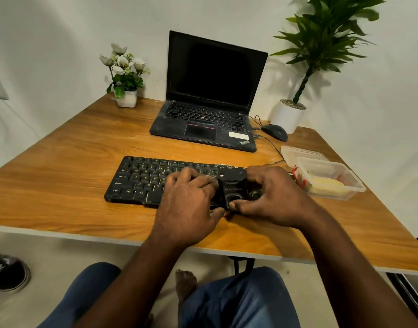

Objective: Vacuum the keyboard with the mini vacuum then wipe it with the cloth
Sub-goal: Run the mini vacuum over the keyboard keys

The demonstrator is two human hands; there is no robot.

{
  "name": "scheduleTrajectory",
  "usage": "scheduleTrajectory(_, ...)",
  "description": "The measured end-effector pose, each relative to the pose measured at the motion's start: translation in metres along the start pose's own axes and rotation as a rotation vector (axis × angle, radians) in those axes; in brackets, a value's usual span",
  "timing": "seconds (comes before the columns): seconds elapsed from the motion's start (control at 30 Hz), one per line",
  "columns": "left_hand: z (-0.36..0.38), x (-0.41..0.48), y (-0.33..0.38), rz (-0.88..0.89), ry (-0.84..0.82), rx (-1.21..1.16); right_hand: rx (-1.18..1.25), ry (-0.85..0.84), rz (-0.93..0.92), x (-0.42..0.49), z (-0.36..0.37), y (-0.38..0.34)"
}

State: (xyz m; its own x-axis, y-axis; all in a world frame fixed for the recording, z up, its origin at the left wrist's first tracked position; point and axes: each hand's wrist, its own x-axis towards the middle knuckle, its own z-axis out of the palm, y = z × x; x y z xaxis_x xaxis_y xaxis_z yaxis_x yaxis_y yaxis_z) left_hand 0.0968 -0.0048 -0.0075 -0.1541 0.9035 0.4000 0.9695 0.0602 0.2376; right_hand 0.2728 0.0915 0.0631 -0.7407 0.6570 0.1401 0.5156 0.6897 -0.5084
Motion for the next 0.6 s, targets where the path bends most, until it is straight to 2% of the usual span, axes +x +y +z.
scheduleTrajectory(0.03, 0.0, 0.0, 0.0, 0.002, 0.001, -0.002, 0.014, -0.017, -0.013, 0.001, -0.002, 0.0)
scheduleTrajectory(0.13, -0.001, 0.0, -0.001, -0.005, -0.001, -0.021, -0.066, 0.083, -0.021, 0.005, -0.004, 0.001)
scheduleTrajectory(0.2, -0.001, 0.0, -0.001, -0.007, -0.01, -0.016, -0.047, 0.014, 0.002, 0.002, -0.004, 0.002)
scheduleTrajectory(0.27, 0.0, 0.0, -0.001, 0.002, -0.011, -0.017, 0.077, -0.087, 0.007, -0.006, -0.007, 0.009)
scheduleTrajectory(0.3, 0.001, 0.0, -0.002, 0.006, -0.01, -0.024, 0.151, -0.072, 0.02, -0.012, -0.01, 0.015)
scheduleTrajectory(0.4, 0.002, 0.0, -0.003, 0.009, -0.012, -0.029, 0.344, 0.197, 0.147, -0.03, -0.016, 0.038)
scheduleTrajectory(0.47, 0.003, 0.0, -0.002, 0.021, -0.011, -0.018, 0.376, 0.349, 0.232, -0.04, -0.015, 0.051)
scheduleTrajectory(0.53, 0.005, 0.0, 0.0, 0.075, 0.006, 0.005, 0.398, 0.411, 0.258, -0.049, -0.013, 0.06)
scheduleTrajectory(0.6, 0.007, 0.001, 0.003, 0.143, 0.026, 0.017, 0.405, 0.387, 0.232, -0.056, -0.013, 0.062)
